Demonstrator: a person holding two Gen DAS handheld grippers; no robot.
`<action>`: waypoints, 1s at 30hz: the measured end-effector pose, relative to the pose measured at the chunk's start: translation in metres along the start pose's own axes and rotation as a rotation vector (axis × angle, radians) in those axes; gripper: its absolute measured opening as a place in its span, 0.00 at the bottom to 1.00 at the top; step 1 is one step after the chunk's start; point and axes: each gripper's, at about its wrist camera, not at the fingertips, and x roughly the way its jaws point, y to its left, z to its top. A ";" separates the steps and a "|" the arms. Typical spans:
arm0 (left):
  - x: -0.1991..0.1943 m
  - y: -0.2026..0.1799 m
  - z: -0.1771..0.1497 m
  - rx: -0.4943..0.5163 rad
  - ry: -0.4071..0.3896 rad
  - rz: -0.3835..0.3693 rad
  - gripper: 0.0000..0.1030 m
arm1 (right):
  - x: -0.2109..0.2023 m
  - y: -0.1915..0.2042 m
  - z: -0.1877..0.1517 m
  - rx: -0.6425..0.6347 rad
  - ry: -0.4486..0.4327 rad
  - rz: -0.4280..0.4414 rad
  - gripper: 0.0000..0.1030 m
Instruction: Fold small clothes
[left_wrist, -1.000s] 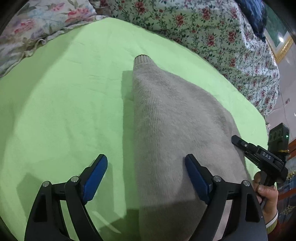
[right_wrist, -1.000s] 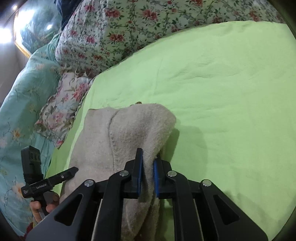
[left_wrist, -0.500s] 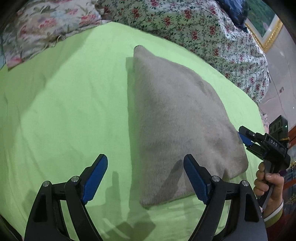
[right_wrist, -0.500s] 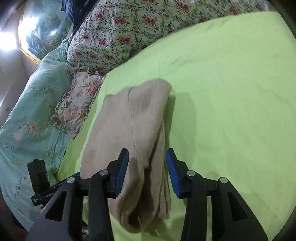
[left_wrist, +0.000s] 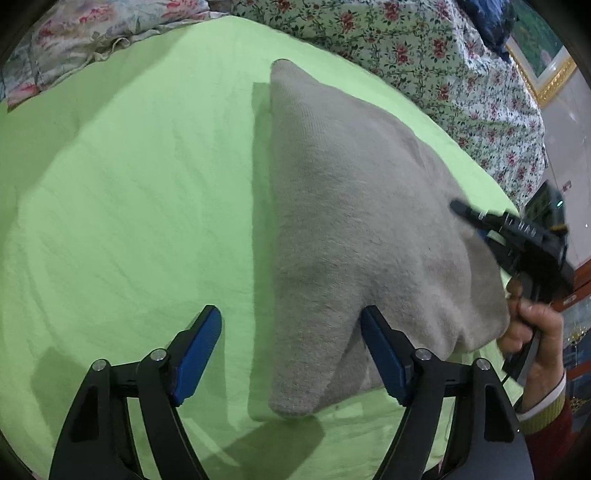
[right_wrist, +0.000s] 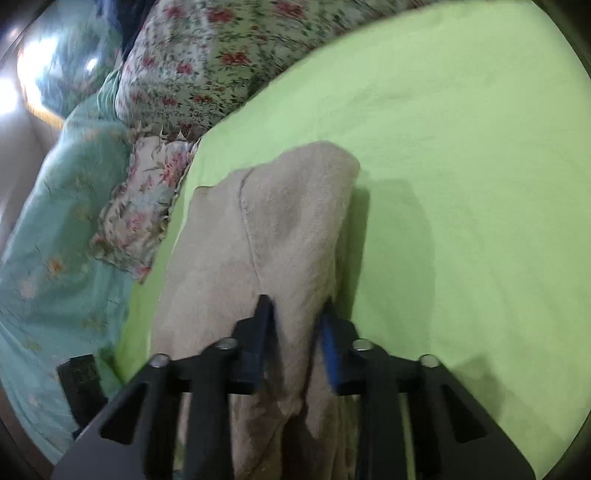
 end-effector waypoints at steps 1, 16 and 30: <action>0.001 -0.002 -0.001 0.004 0.002 0.000 0.76 | -0.006 0.005 0.004 -0.030 -0.028 -0.006 0.15; -0.040 -0.031 0.004 0.105 -0.122 -0.082 0.74 | -0.058 0.017 -0.015 -0.011 -0.119 0.007 0.27; 0.027 -0.069 0.043 0.232 -0.057 -0.213 0.55 | 0.019 -0.003 -0.036 0.091 -0.001 0.013 0.03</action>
